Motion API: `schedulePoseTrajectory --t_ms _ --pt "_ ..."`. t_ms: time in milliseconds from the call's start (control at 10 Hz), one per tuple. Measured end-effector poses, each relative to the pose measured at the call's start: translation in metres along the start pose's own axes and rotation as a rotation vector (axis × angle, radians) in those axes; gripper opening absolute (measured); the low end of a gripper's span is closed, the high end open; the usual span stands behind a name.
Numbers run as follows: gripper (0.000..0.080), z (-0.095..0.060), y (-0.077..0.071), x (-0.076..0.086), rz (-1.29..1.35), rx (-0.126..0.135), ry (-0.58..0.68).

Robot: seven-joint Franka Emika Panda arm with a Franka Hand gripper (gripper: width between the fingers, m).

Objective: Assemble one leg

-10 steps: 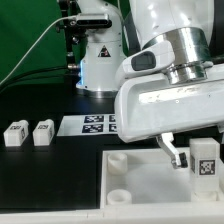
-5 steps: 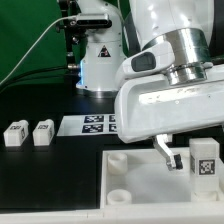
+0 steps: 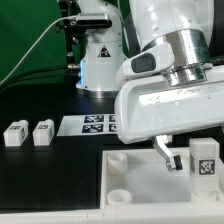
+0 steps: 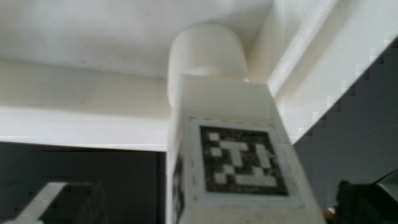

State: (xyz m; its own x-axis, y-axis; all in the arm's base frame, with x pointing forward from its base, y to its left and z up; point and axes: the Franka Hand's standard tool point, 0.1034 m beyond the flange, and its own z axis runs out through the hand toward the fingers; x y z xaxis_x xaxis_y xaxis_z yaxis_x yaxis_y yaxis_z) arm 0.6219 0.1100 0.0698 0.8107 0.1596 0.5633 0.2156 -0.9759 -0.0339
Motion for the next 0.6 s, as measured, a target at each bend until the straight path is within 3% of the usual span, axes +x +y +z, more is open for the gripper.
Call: schedulePoseTrajectory --t_ms 100,300,400,600 --pt "0.0649 -0.002 -0.001 -0.002 0.008 0.017 -0.078" --pt "0.0649 -0.008 0.003 0.011 0.011 0.019 -0.089" --pt "0.0649 -0.006 -0.001 0.005 0.015 0.044 -0.188" --pt "0.0649 -0.008 -0.003 0.009 0.041 0.095 -0.413"
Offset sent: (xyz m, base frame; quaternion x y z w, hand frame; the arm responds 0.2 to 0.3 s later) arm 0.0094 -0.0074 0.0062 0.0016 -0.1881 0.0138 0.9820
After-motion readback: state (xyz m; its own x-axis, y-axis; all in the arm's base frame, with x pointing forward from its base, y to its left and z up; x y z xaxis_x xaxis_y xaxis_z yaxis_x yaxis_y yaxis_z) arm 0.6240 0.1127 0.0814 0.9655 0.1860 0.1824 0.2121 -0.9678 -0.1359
